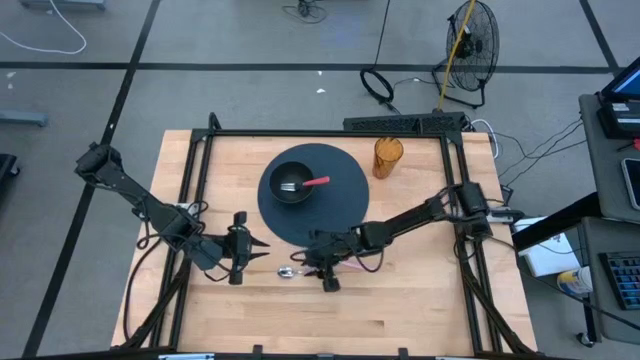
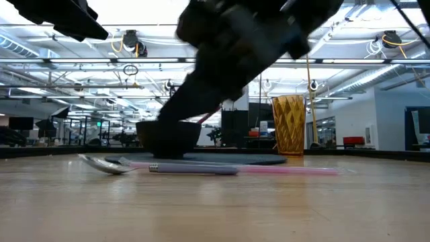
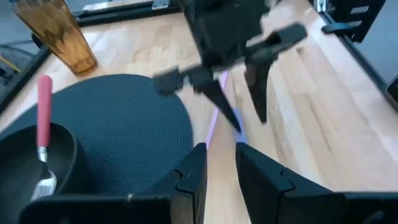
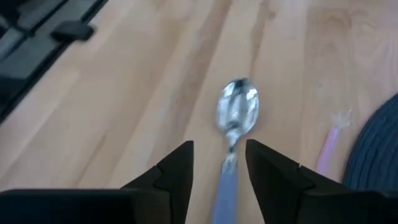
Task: Pick & Place Utensil
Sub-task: Put the blue spoon into the bowl
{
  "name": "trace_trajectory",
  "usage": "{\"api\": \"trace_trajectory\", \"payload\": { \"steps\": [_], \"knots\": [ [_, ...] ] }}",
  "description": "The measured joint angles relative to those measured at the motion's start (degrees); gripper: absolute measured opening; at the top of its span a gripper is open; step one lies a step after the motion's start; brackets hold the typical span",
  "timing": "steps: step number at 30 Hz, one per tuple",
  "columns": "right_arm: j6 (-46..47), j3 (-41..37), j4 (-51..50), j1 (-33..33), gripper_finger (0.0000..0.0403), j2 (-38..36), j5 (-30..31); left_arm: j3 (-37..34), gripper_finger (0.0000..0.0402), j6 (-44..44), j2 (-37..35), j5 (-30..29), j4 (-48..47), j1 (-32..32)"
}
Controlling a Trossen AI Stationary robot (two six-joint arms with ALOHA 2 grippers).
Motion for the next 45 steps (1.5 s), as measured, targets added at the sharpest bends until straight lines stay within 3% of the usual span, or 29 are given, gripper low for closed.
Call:
{"api": "trace_trajectory", "payload": {
  "steps": [7,14,22,27,33,38,45],
  "knots": [
    [1.7,-10.7,-5.8,2.0,0.0150,-13.0,4.8,0.0,0.0090,3.4,5.4,4.1,8.3,3.8],
    [11.3,-28.3,-5.0,5.5,0.0148,-30.2,13.4,0.1,0.0090,7.1,13.6,15.4,17.8,10.8],
    [18.7,-43.7,-4.6,11.1,0.0144,-47.0,16.0,4.5,0.0090,10.5,23.5,24.8,21.6,14.9],
    [22.0,-49.1,-4.6,12.7,0.0144,-53.3,20.0,11.6,0.0101,11.5,29.5,25.8,14.6,15.1],
    [22.6,-51.9,-4.4,13.1,0.0142,-56.9,21.6,20.8,0.0155,10.5,36.4,23.9,3.5,15.2],
    [22.3,-52.0,-4.3,13.1,0.0141,-57.0,21.6,26.9,0.0191,9.2,42.4,26.1,-2.8,15.9],
    [22.2,-52.0,-4.2,13.1,0.0141,-57.0,21.5,33.5,0.0181,8.0,49.6,30.2,-8.6,17.6]
  ]
}}
